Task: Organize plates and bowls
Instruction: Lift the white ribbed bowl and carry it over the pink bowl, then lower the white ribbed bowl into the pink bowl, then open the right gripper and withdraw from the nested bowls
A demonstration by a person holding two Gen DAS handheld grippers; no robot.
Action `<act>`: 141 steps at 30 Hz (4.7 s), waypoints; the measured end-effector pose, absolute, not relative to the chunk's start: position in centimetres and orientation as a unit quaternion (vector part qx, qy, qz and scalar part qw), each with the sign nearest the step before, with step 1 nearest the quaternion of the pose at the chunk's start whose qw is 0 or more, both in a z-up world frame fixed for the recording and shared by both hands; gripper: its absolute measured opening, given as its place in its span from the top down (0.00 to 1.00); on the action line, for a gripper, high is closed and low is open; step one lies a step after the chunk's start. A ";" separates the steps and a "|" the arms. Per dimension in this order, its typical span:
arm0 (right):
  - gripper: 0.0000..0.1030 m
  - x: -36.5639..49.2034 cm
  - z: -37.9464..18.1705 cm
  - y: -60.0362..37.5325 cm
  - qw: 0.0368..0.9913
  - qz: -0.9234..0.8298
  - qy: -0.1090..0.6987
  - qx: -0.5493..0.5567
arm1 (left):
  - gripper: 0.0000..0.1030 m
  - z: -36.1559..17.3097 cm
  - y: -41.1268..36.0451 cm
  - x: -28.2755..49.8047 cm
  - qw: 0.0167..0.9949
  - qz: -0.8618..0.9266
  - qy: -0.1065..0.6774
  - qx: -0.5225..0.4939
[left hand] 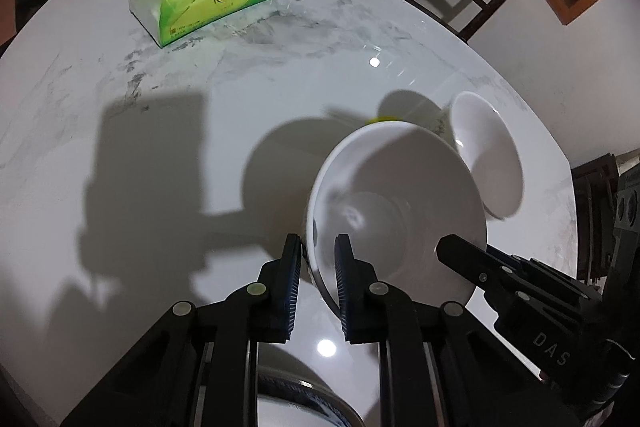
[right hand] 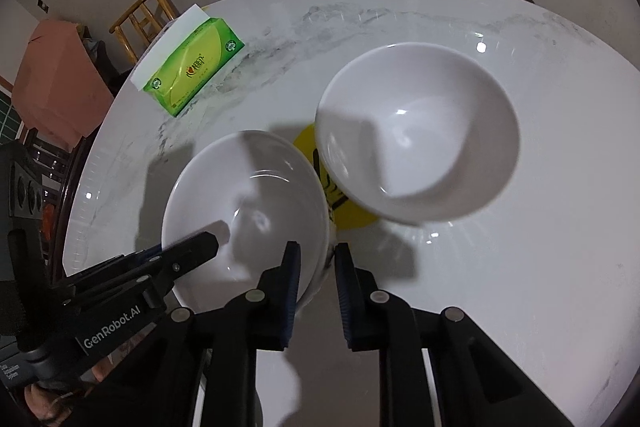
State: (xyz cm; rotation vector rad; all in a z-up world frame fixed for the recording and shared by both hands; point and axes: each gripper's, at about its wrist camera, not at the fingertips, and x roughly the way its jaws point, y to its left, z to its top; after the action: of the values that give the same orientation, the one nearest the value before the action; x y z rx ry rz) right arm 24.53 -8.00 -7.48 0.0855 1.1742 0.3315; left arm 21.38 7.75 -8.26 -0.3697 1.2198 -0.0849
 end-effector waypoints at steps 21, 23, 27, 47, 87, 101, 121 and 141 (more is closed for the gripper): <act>0.82 13.3 0.8 -15.0 0.860 0.133 0.488 0.066 | 0.86 0.0 0.1 13.0 0.820 -0.108 0.548 -0.126; 0.82 12.2 1.1 -15.8 0.862 0.128 0.486 0.070 | 0.85 0.4 -0.7 11.9 0.819 -0.116 0.549 -0.124; 0.82 9.8 1.2 -17.6 0.861 0.126 0.486 0.081 | 0.85 0.7 -2.3 9.7 0.813 -0.132 0.554 -0.118; 0.82 2.5 -5.3 -20.4 0.831 0.105 0.535 0.106 | 0.84 -2.9 -6.3 2.6 0.781 -0.148 0.604 -0.058; 0.80 4.0 -8.1 -18.6 0.822 0.082 0.561 0.051 | 0.65 -4.4 -7.8 2.8 0.785 -0.123 0.607 -0.024; 0.80 4.1 -7.7 -18.7 0.824 0.072 0.560 0.050 | 0.63 -4.4 -7.7 2.9 0.786 -0.124 0.605 -0.034; 0.78 3.7 -6.4 -19.2 0.841 0.061 0.537 0.036 | 0.51 -2.9 -7.9 2.9 0.818 -0.132 0.560 -0.010; 0.75 4.2 -4.5 -19.8 0.857 0.072 0.508 0.036 | 0.48 -2.0 -6.0 3.6 0.838 -0.113 0.533 -0.019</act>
State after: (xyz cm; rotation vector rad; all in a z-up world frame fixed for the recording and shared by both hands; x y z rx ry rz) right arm 4.20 -19.85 -4.48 0.0759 1.0682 0.1515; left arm 3.58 -6.01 -2.00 -0.0403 1.1278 -0.2400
